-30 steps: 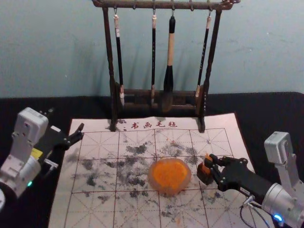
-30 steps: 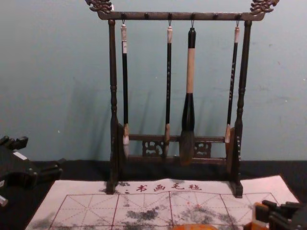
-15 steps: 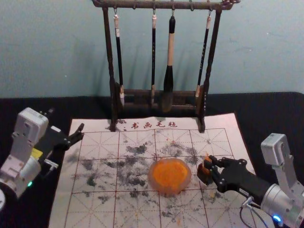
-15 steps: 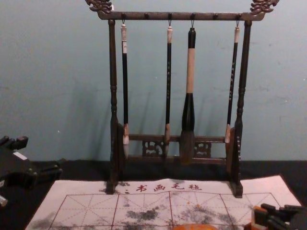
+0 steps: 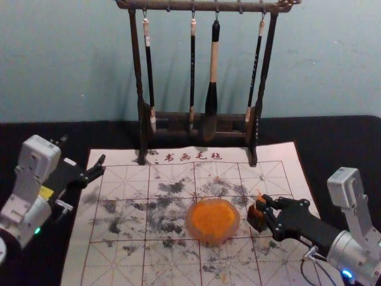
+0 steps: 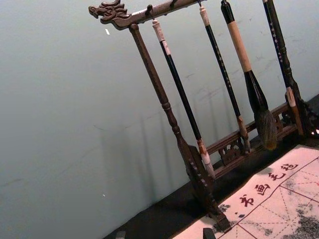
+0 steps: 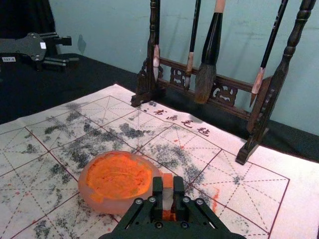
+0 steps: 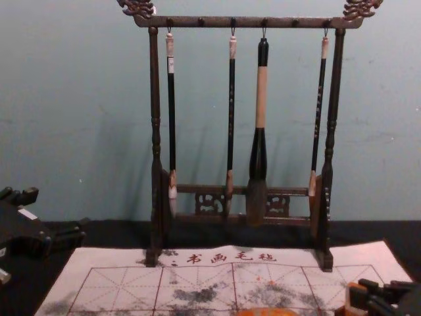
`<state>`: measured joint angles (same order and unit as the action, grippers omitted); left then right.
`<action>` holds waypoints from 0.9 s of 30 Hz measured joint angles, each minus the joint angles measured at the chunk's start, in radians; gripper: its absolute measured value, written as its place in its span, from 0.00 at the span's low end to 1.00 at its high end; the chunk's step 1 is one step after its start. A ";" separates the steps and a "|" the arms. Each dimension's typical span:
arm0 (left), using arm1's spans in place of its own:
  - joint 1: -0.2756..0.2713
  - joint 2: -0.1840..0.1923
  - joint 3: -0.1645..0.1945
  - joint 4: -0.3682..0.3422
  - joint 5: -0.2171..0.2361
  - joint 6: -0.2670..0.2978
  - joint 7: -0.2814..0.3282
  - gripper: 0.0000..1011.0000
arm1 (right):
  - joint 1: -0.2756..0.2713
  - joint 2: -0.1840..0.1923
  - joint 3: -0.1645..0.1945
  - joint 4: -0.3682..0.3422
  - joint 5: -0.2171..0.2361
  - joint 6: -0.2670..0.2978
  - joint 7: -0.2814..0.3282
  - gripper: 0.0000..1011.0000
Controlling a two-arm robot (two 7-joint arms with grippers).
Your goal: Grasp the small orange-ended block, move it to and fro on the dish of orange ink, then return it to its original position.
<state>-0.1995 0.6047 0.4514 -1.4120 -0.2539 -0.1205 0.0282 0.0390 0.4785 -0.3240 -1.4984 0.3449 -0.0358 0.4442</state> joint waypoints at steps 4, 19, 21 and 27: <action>0.000 0.000 0.000 0.000 0.000 0.000 0.000 0.99 | 0.000 0.000 0.000 0.000 0.001 0.000 0.000 0.08; 0.000 0.000 0.000 0.000 0.000 0.000 0.000 0.99 | 0.000 0.000 0.000 0.000 0.002 0.000 0.002 0.27; 0.000 0.000 0.000 0.000 0.000 0.000 0.000 0.99 | 0.000 0.000 0.000 0.000 0.003 0.000 0.002 0.30; 0.000 0.000 0.000 0.000 0.000 0.000 0.000 0.99 | 0.000 0.000 0.000 0.000 0.003 0.000 0.002 0.53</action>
<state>-0.1995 0.6047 0.4514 -1.4120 -0.2539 -0.1205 0.0283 0.0390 0.4786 -0.3240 -1.4984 0.3480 -0.0358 0.4460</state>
